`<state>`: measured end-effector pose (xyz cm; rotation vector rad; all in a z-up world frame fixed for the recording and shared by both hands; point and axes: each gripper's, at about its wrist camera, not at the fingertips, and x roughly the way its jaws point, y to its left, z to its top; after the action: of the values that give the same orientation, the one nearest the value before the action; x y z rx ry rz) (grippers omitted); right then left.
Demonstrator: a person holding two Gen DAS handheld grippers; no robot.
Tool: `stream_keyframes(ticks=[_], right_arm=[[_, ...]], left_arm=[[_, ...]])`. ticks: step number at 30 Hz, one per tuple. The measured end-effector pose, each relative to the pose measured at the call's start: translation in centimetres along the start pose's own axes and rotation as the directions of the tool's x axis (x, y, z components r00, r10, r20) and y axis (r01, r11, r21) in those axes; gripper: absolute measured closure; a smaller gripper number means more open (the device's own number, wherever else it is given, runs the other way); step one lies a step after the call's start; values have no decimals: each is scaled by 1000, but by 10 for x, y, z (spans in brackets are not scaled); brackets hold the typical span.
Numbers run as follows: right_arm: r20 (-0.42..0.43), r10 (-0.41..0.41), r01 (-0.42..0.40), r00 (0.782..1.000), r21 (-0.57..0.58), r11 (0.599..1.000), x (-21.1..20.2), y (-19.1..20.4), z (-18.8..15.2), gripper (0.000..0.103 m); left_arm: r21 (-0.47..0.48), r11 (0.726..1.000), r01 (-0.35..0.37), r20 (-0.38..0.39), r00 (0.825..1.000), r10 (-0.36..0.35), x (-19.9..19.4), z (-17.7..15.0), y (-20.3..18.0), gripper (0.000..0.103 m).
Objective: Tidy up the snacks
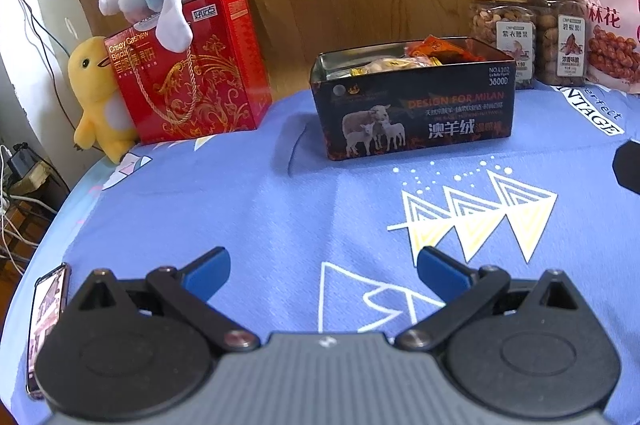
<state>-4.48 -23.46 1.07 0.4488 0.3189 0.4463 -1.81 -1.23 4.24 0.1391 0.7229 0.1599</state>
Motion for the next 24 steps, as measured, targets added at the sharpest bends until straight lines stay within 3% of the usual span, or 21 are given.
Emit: stream_keyframes(ticks=[24], right_arm=[[-1,0,0,1000,2,1000,1,-2,-1,19]], left_arm=[[10,1000,14,-8,1000,-14,0,0,-2,0]])
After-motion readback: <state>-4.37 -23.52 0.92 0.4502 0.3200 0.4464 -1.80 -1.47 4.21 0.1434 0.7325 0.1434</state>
